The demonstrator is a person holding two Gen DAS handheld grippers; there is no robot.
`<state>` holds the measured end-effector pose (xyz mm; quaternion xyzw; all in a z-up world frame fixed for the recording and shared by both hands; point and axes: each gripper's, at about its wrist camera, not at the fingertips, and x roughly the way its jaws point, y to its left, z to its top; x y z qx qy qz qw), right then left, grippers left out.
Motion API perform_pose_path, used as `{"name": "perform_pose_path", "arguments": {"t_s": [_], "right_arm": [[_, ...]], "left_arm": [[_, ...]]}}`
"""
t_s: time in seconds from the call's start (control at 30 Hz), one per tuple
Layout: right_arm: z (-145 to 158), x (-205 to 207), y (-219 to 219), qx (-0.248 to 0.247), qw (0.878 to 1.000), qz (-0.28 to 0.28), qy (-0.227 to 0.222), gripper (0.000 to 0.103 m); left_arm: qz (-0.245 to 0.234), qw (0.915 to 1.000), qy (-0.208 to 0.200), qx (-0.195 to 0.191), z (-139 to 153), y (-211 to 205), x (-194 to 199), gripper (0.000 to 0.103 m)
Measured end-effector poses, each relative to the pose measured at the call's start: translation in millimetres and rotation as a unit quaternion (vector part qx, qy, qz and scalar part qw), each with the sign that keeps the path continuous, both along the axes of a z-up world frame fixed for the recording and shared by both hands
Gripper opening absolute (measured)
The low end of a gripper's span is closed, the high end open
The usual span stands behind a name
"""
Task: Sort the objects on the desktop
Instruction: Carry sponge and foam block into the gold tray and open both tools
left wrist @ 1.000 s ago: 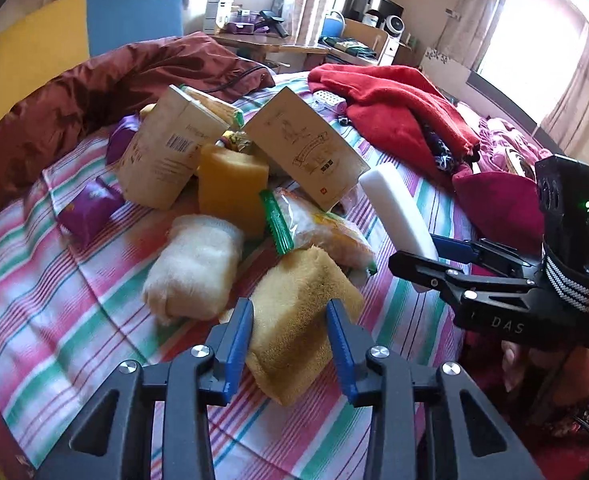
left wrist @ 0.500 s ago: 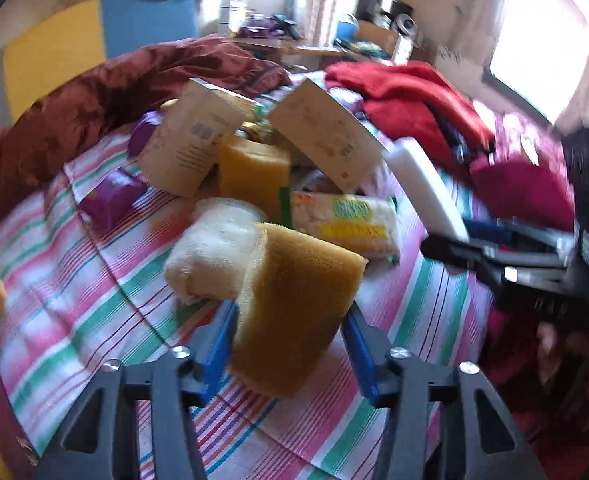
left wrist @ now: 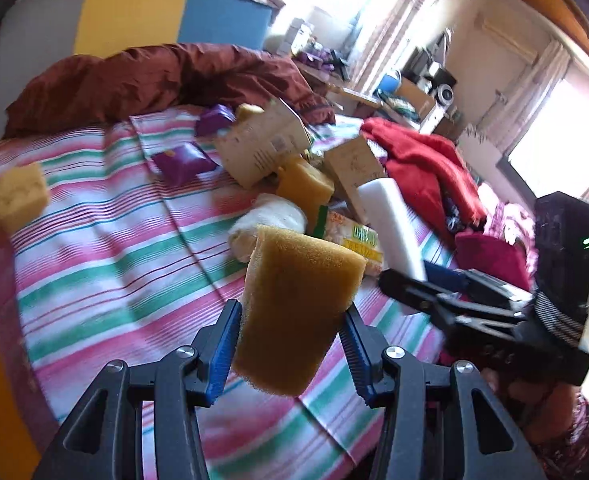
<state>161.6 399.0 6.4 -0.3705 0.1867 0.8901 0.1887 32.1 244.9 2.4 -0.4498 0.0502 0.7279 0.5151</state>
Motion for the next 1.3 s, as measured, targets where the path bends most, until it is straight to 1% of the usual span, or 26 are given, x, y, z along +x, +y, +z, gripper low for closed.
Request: {"name": "perform_pose_path", "arguments": {"t_s": [0.2, 0.37, 0.47, 0.53, 0.57, 0.6, 0.73, 0.8, 0.9, 0.93, 1.03, 1.1, 1.17, 1.23, 1.27, 1.3], "right_arm": [[17, -39, -43, 0.007, 0.998, 0.059, 0.01, 0.06], [29, -82, -91, 0.006, 0.992, 0.125, 0.02, 0.06], [32, -108, -119, -0.005, 0.987, 0.16, 0.018, 0.06], [33, -128, -144, -0.008, 0.982, 0.19, 0.01, 0.06], [33, -136, -155, -0.01, 0.979, 0.202, 0.005, 0.06], [31, -149, -167, -0.017, 0.975, 0.219, -0.002, 0.06], [20, -184, -203, -0.056, 0.965, 0.256, -0.027, 0.06], [10, -202, -220, -0.064, 0.96, 0.268, -0.049, 0.06], [-8, -226, -233, -0.084, 0.955, 0.273, -0.078, 0.06], [-15, -235, -237, -0.09, 0.954, 0.272, -0.089, 0.06], [-29, -257, -245, -0.094, 0.954, 0.262, -0.108, 0.06], [-35, -270, -249, -0.095, 0.956, 0.254, -0.114, 0.061], [-38, -281, -253, -0.105, 0.957, 0.246, -0.113, 0.063], [-44, -291, -255, -0.127, 0.957, 0.236, -0.109, 0.064], [-46, -296, -258, -0.138, 0.956, 0.237, -0.107, 0.065], [-49, -299, -261, -0.153, 0.953, 0.239, -0.104, 0.067]], "left_arm": [[0.068, 0.9975, -0.008, 0.019, 25, -58, -22, 0.05], [0.134, 0.9907, -0.001, 0.025, 38, -118, -46, 0.05], [0.18, 0.9837, 0.002, 0.012, 36, -157, -66, 0.05], [0.208, 0.9781, -0.006, 0.005, 32, -180, -79, 0.05], [0.227, 0.9739, -0.011, -0.001, 29, -194, -88, 0.05], [0.24, 0.9707, -0.016, -0.006, 25, -203, -95, 0.05], [0.285, 0.9575, -0.034, -0.029, 8, -243, -125, 0.05], [0.297, 0.9531, -0.04, -0.045, 0, -260, -139, 0.05], [0.312, 0.9465, -0.047, -0.067, -12, -275, -161, 0.05], [0.318, 0.9435, -0.049, -0.078, -17, -279, -170, 0.05], [0.329, 0.9384, -0.055, -0.088, -23, -291, -185, 0.05], [0.336, 0.9349, -0.061, -0.094, -25, -297, -196, 0.052], [0.344, 0.9311, -0.063, -0.103, -23, -297, -204, 0.058], [0.353, 0.9271, -0.067, -0.106, -20, -296, -210, 0.061], [0.359, 0.9255, -0.069, -0.1, -17, -298, -213, 0.061], [0.364, 0.9242, -0.069, -0.094, -14, -300, -214, 0.063]]}}
